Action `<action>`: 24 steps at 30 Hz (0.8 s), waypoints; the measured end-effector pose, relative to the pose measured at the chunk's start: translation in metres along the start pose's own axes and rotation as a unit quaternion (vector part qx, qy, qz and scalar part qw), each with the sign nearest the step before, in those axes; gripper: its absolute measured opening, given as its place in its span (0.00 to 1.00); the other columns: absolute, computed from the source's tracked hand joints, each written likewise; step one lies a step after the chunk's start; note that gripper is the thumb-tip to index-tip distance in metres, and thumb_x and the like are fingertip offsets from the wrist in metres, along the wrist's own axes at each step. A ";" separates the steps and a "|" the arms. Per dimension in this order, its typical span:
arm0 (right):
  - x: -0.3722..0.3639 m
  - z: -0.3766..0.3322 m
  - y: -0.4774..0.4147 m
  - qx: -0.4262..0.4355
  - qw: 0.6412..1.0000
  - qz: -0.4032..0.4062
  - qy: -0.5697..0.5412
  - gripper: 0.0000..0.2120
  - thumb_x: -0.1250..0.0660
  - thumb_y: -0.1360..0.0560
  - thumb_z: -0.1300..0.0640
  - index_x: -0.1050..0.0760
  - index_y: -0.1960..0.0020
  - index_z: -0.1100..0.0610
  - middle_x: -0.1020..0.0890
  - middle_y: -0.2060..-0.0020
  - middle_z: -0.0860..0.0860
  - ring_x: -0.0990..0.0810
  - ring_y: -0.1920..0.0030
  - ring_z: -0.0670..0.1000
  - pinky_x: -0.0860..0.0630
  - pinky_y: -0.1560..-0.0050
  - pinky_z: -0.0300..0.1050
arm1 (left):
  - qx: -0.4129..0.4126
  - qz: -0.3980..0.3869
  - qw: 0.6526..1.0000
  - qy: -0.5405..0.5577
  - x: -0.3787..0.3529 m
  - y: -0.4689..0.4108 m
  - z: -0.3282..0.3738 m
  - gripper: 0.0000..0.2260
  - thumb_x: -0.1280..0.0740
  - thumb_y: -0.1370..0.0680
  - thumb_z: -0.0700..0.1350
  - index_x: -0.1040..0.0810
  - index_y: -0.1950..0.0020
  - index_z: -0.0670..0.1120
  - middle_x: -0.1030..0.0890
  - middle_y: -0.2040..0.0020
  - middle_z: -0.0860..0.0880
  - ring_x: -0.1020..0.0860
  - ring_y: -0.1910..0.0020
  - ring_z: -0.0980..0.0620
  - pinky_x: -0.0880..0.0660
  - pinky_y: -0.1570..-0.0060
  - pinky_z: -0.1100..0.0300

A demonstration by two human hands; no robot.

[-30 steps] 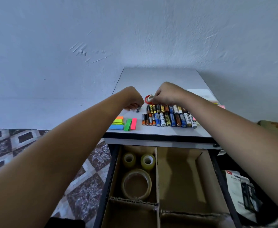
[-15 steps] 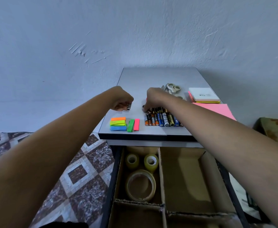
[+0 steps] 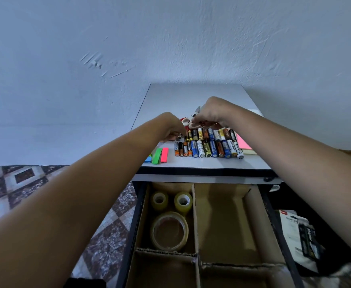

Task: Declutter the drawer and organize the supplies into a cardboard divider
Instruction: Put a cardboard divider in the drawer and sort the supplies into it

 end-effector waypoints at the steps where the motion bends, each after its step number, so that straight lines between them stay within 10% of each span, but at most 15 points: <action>1: 0.001 0.002 0.000 0.000 1.000 0.003 0.004 0.06 0.30 0.27 0.58 0.26 0.59 0.59 0.26 0.71 0.51 0.29 0.72 0.47 0.34 0.72 0.36 | 0.001 -0.006 1.000 -0.004 -0.001 0.002 0.002 0.14 0.35 0.22 0.40 0.35 0.65 0.42 0.32 0.69 0.48 0.35 0.73 0.55 0.37 0.86 0.71; 12: -0.006 0.010 -0.005 -0.004 0.999 0.008 0.032 0.10 0.27 0.29 0.56 0.27 0.59 0.59 0.25 0.68 0.54 0.27 0.70 0.50 0.31 0.70 0.38 | 0.010 -0.030 0.999 -0.024 -0.009 0.010 0.010 0.05 0.38 0.21 0.40 0.32 0.55 0.42 0.35 0.69 0.48 0.38 0.72 0.55 0.39 0.71 0.66; 18: -0.014 0.000 -0.001 0.011 0.996 -0.007 0.085 0.12 0.29 0.28 0.57 0.29 0.64 0.60 0.26 0.69 0.54 0.29 0.72 0.51 0.33 0.72 0.38 | 0.016 0.016 1.000 -0.005 0.013 0.014 0.005 0.14 0.40 0.20 0.41 0.35 0.66 0.44 0.34 0.68 0.50 0.37 0.72 0.56 0.38 0.88 0.71; 21: -0.017 -0.009 0.003 0.030 0.986 0.011 0.164 0.16 0.31 0.27 0.57 0.34 0.69 0.59 0.29 0.73 0.53 0.31 0.74 0.49 0.33 0.75 0.38 | 0.027 0.048 0.998 0.017 0.026 0.015 -0.003 0.13 0.37 0.22 0.44 0.33 0.67 0.46 0.32 0.68 0.51 0.34 0.71 0.56 0.29 0.52 0.60; 24: -0.023 -0.014 0.004 0.045 0.976 0.016 0.212 0.17 0.34 0.25 0.59 0.36 0.69 0.59 0.32 0.73 0.53 0.33 0.74 0.49 0.36 0.74 0.38 | 0.034 0.052 0.997 0.034 0.033 0.017 -0.009 0.12 0.36 0.23 0.45 0.32 0.66 0.47 0.30 0.68 0.52 0.33 0.70 0.56 0.37 0.47 0.54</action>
Point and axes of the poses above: each hand's wrist, its own y-axis away from the middle knuckle, its own x-axis out of the back of the hand, z = x × y, the point moved 4 cm from there along -y, towards the middle knuckle
